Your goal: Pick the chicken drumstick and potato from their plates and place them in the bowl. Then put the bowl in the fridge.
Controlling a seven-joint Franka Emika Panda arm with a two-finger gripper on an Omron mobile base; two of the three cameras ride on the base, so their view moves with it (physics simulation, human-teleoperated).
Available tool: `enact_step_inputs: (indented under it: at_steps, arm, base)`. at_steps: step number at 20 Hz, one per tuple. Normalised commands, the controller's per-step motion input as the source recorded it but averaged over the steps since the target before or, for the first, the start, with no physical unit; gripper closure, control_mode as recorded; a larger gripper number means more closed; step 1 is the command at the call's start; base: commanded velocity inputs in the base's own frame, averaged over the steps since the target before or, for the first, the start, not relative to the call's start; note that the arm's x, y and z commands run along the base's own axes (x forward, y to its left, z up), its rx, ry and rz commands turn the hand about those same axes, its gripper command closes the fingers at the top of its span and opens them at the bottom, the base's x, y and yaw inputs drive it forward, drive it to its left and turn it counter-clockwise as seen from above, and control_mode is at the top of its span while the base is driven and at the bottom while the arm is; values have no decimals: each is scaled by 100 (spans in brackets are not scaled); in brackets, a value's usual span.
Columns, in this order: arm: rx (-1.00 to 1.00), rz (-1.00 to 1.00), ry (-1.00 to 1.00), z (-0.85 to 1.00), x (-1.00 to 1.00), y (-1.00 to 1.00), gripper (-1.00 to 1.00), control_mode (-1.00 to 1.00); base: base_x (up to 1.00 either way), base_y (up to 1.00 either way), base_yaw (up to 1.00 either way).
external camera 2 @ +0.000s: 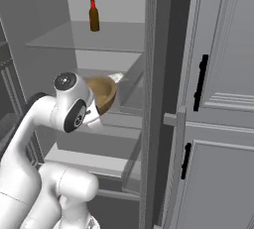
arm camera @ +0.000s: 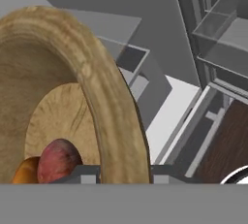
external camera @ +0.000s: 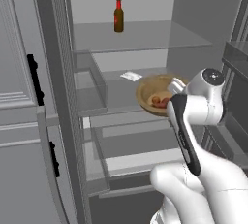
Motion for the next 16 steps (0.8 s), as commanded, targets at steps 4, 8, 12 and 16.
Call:
enact_step_inputs:
  at_steps: [4, 8, 12, 16]
  arm:
    - [7, 0, -8, -22, 99, 16, 100, -100]
    - [10, 3, 8, 0, 77, 24, 100, -100]
    - [3, 0, 6, 0, 75, 24, 100, -100]
    - [0, 0, 16, -5, 60, 9, 100, -100]
  base:
    - [0, 0, 0]
    - [0, 0, 0]
    - [0, 0, 0]
    - [0, 0, 0]
